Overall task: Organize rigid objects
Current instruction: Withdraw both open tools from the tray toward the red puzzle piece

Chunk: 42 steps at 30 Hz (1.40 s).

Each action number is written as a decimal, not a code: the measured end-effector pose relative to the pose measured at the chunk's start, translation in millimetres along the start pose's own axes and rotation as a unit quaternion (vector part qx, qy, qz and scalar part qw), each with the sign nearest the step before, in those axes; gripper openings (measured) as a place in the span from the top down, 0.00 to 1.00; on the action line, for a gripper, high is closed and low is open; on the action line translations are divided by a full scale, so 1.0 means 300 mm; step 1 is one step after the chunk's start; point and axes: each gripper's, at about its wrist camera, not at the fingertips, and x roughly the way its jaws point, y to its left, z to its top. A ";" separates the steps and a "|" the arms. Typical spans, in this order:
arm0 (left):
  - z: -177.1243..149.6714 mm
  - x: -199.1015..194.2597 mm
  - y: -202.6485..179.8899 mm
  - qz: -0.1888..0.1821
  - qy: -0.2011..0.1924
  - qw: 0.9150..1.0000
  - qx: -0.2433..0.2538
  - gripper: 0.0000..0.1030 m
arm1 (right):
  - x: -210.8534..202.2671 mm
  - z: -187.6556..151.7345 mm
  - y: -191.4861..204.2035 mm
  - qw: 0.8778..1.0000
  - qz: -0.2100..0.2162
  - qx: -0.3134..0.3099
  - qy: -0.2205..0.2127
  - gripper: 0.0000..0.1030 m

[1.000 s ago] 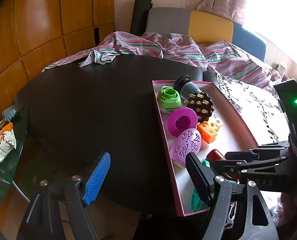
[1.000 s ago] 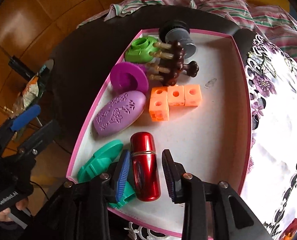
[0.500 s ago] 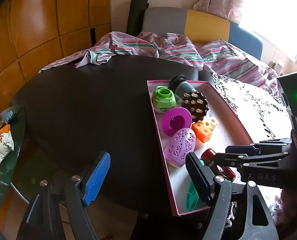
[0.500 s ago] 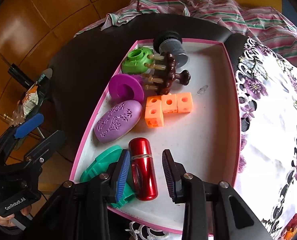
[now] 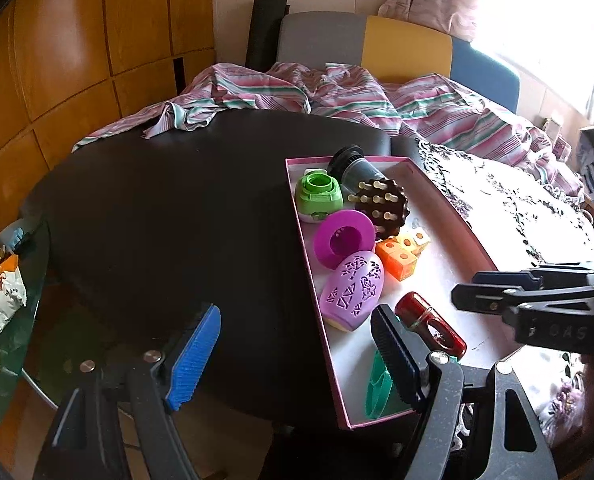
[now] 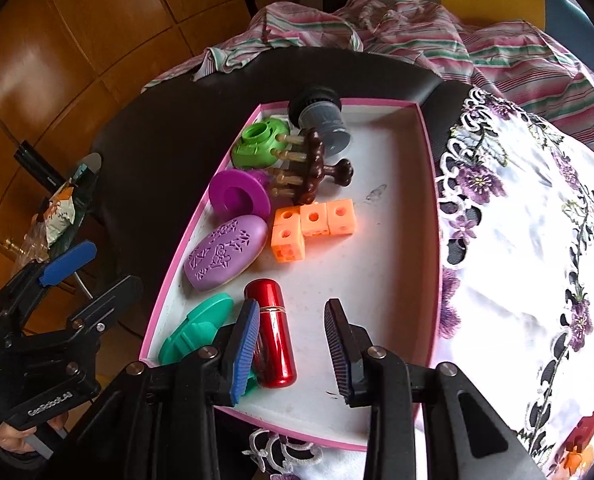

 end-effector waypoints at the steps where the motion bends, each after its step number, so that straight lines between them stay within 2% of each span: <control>1: 0.002 -0.001 0.000 -0.002 0.000 1.000 -0.001 0.24 | -0.012 -0.001 -0.007 1.000 -0.002 0.002 -0.003 0.67; 11: 0.015 -0.005 -0.028 0.001 -0.005 1.000 0.012 0.24 | -0.105 -0.015 -0.144 0.998 -0.030 0.050 -0.028 0.65; 16: 0.023 -0.011 -0.048 -0.004 -0.007 1.000 0.019 0.24 | -0.168 -0.046 -0.273 0.993 -0.044 0.102 -0.039 0.63; 20: 0.036 -0.018 -0.073 -0.013 -0.012 0.999 0.030 0.24 | -0.245 -0.088 -0.406 0.984 -0.063 0.158 -0.052 0.61; 25: 0.060 -0.026 -0.132 -0.034 -0.019 0.998 0.049 0.24 | -0.353 -0.155 -0.569 0.966 -0.097 0.229 -0.069 0.60; 35: 0.099 -0.045 -0.296 -0.084 -0.030 0.991 0.098 0.24 | -0.527 -0.340 -0.833 0.920 -0.152 0.348 -0.098 0.59; 42: 0.111 -0.045 -0.448 -0.132 -0.024 0.982 0.136 0.24 | -0.547 -0.472 -0.953 0.886 -0.147 0.421 -0.129 0.59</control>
